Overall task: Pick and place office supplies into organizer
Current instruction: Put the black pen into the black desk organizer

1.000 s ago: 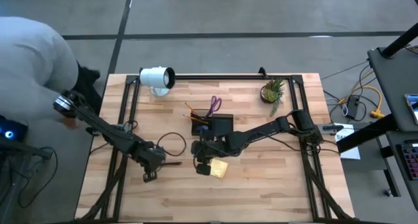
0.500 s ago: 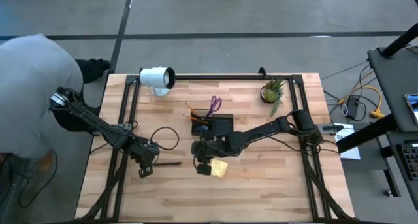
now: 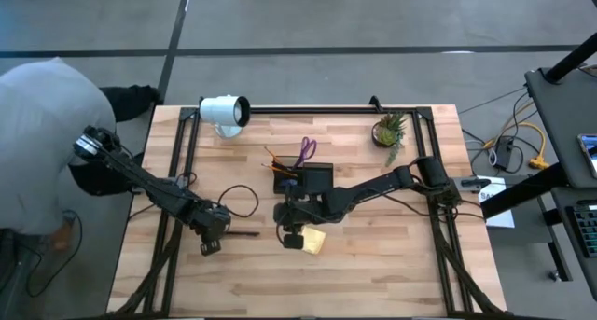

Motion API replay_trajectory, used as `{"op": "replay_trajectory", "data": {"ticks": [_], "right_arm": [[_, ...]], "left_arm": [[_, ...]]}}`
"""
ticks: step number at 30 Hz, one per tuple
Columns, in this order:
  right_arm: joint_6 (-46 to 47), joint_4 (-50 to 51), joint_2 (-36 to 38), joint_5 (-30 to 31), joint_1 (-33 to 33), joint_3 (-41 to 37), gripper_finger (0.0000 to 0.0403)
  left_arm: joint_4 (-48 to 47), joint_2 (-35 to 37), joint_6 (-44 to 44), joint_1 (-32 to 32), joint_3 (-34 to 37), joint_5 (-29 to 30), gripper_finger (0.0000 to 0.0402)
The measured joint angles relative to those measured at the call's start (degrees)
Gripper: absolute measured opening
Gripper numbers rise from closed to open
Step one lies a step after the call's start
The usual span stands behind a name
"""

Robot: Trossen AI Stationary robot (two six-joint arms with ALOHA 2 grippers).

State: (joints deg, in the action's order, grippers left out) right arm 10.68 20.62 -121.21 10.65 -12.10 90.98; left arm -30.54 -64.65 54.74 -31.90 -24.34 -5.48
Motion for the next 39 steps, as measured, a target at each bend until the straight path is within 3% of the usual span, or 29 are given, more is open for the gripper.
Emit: {"op": "replay_trajectory", "data": {"ticks": [6,13,17,24,39], "right_arm": [[-2.0,0.0,0.0,-0.1,0.0,0.0,0.0104],[-3.0,0.1,0.0,-0.2,0.0,0.0,0.0117],[-3.0,0.1,0.0,-0.2,0.2,0.0,0.0128],[-3.4,0.1,0.0,-0.2,0.5,0.0,0.0143],[-5.3,0.1,0.0,-0.1,0.8,0.0,0.0146]], "left_arm": [[1.0,-1.8,-1.1,0.0,-0.2,0.0,0.0000],[-2.7,4.0,-1.7,0.0,-2.7,2.4,0.0001],[-4.0,5.3,0.3,0.0,-2.4,3.1,0.0021],[-4.5,3.6,-2.9,0.0,-2.4,4.2,0.0056],[-4.3,0.3,-7.4,0.0,-1.2,4.5,0.0056]]}}
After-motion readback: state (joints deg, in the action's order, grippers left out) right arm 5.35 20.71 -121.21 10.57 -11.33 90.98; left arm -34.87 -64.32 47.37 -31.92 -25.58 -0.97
